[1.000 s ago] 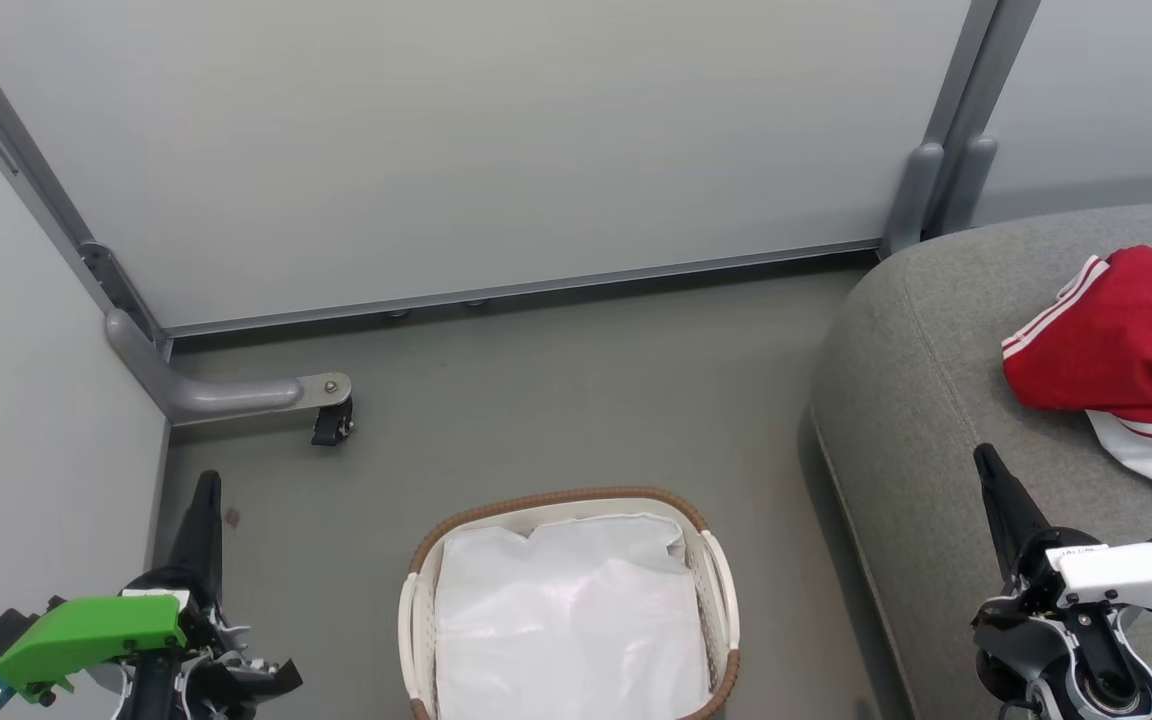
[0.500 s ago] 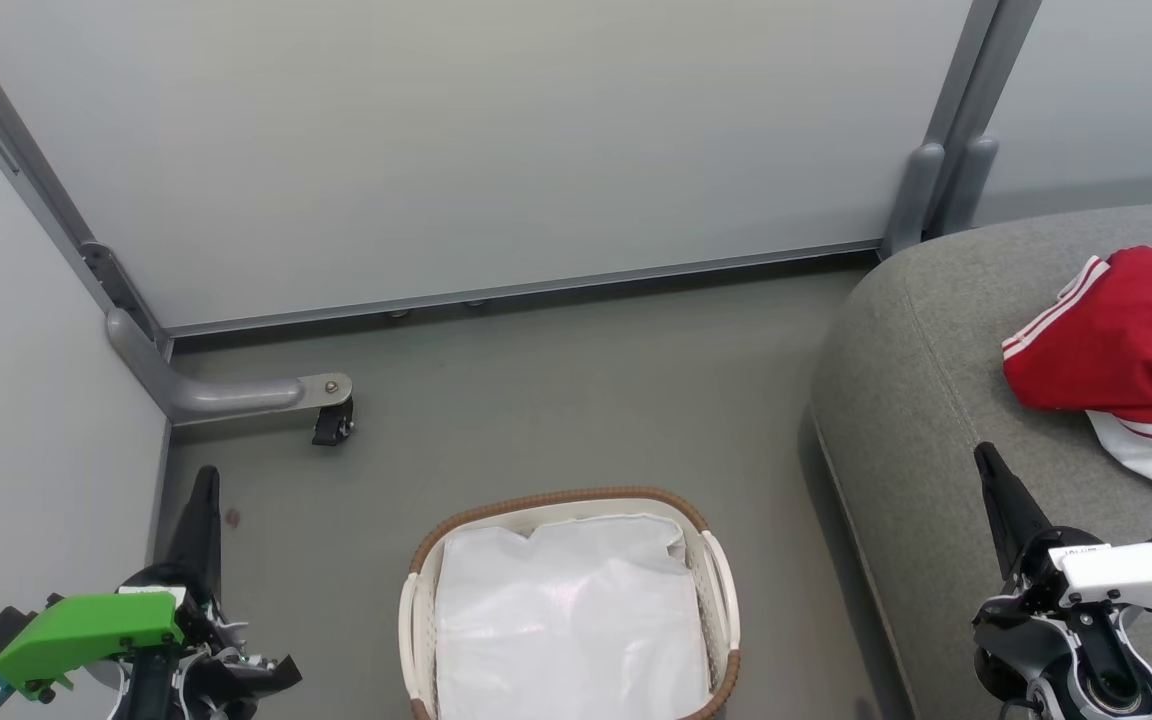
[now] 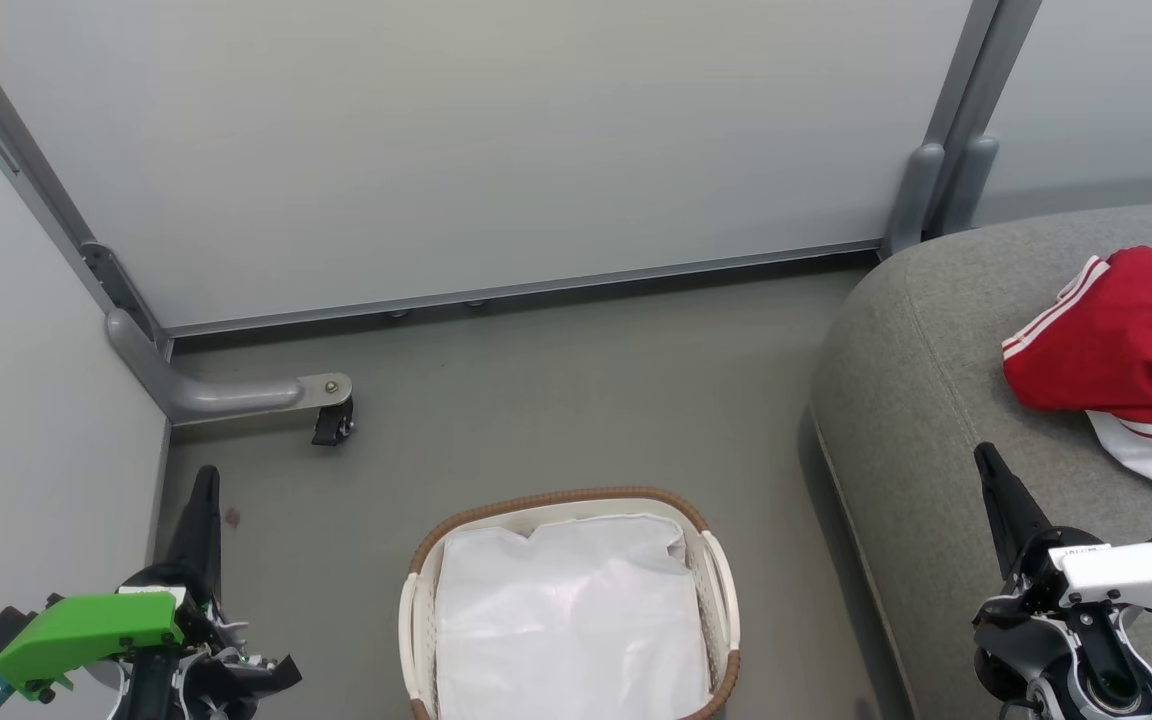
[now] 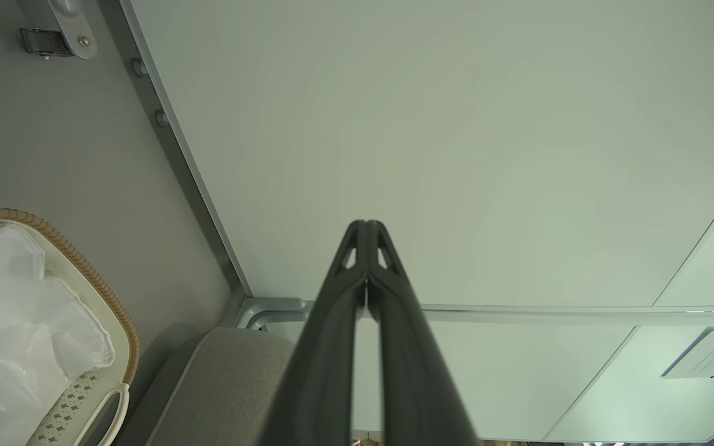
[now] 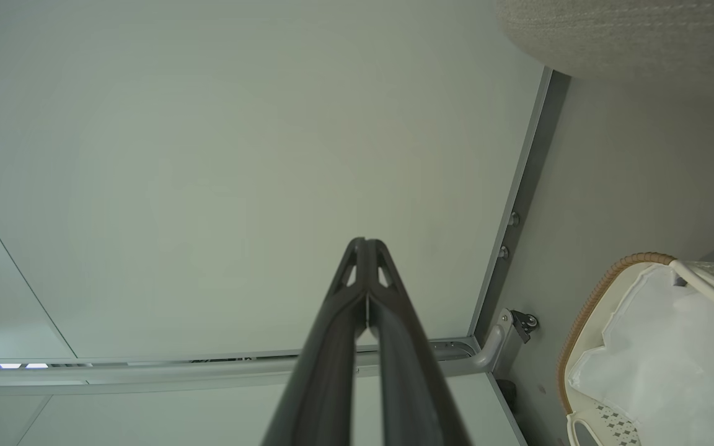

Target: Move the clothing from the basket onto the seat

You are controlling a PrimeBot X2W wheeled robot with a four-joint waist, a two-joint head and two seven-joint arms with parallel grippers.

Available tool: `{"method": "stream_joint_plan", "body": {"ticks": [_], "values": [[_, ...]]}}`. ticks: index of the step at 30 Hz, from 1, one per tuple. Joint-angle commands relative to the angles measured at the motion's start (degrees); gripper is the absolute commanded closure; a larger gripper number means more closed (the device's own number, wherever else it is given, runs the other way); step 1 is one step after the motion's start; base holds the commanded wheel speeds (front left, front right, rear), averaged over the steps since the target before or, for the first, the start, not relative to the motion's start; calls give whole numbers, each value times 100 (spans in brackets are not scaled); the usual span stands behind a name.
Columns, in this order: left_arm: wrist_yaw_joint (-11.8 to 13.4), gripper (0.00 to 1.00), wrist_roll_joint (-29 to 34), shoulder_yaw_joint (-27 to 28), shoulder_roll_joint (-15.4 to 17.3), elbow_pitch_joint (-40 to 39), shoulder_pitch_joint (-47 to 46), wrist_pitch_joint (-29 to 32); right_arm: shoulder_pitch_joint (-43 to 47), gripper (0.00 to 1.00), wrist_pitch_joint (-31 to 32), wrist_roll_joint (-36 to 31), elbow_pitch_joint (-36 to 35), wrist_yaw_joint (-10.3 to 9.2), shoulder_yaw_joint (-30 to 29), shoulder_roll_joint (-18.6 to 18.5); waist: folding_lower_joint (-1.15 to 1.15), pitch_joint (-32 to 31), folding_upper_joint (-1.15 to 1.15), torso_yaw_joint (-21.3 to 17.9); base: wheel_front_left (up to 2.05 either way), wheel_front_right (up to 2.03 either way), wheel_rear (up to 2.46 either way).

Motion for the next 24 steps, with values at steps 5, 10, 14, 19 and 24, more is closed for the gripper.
{"method": "stream_joint_plan", "body": {"ticks": [5, 10, 14, 19, 24], "values": [[-36, 100, -17, 14, 36, -10, -63, 18, 59, 100, 16, 17, -17, 0, -13, -36, 0, 0, 0, 0, 0, 0, 0], [-36, 100, -17, 14, 36, -10, -63, 18, 59, 100, 16, 18, -17, 0, -13, -36, 0, 0, 0, 0, 0, 0, 0], [-36, 100, -17, 14, 36, -10, -63, 18, 59, 100, 16, 18, -17, 0, -13, -36, 0, 0, 0, 0, 0, 0, 0], [-36, 100, -17, 13, 36, -10, -63, 18, 59, 100, 16, 18, -17, 0, -13, -36, 0, 0, 0, 0, 0, 0, 0], [-36, 100, -17, 13, 36, -11, -63, 18, 59, 100, 15, 18, -17, -1, -13, -36, 0, 0, 0, 0, 0, 0, 0]]}}
